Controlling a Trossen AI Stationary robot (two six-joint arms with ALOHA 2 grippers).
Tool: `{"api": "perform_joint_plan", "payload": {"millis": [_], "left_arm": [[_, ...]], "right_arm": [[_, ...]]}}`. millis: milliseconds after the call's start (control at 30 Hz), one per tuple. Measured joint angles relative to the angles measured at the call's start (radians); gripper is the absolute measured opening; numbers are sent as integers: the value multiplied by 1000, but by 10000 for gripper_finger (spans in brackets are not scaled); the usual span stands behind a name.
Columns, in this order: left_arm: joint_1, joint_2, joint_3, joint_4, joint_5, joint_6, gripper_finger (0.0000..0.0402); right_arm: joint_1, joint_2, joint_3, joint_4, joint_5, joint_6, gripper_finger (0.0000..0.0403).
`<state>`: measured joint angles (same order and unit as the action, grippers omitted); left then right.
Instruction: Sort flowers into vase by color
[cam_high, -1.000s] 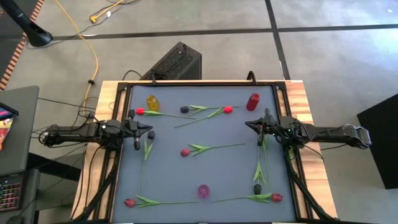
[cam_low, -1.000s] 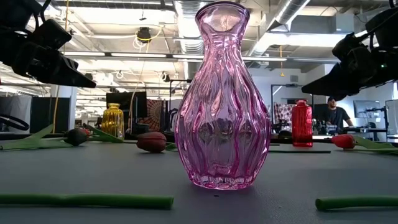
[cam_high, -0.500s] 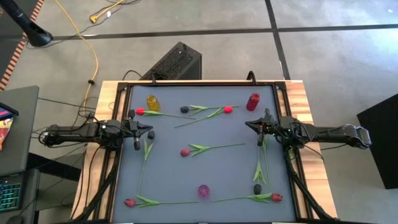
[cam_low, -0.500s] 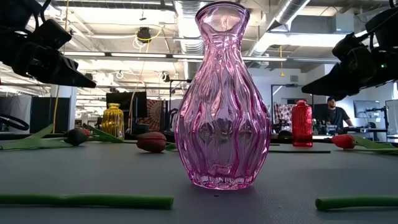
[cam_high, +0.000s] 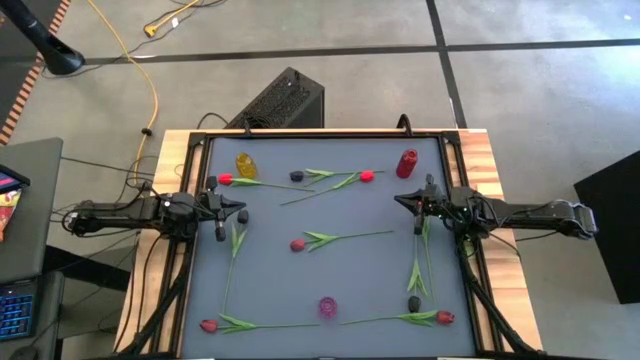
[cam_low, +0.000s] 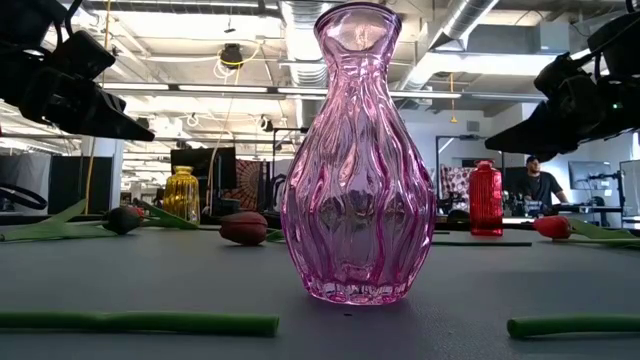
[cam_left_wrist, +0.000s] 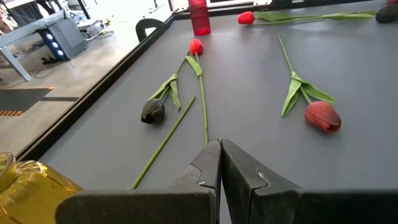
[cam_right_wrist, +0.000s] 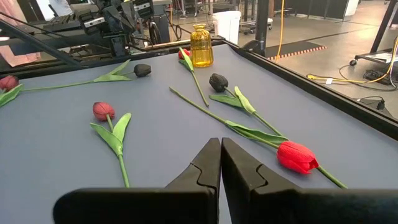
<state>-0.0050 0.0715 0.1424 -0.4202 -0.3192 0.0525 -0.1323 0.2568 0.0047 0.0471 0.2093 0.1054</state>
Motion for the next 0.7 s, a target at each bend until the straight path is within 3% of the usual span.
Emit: {"api": "perform_joint_plan", "payload": {"millis": [367, 433, 600, 700], "left_arm": [[0, 0, 0, 0, 17, -4, 0], [0, 0, 0, 8, 66, -126, 0], [0, 0, 0, 69, 75, -475, 0], [0, 0, 0, 123, 51, -529, 0]], "right_arm": [[0, 0, 0, 0, 0, 0, 42], [0, 0, 0, 0, 0, 0, 42], [0, 0, 0, 0, 0, 0, 42], [0, 0, 0, 0, 0, 0, 42]]}}
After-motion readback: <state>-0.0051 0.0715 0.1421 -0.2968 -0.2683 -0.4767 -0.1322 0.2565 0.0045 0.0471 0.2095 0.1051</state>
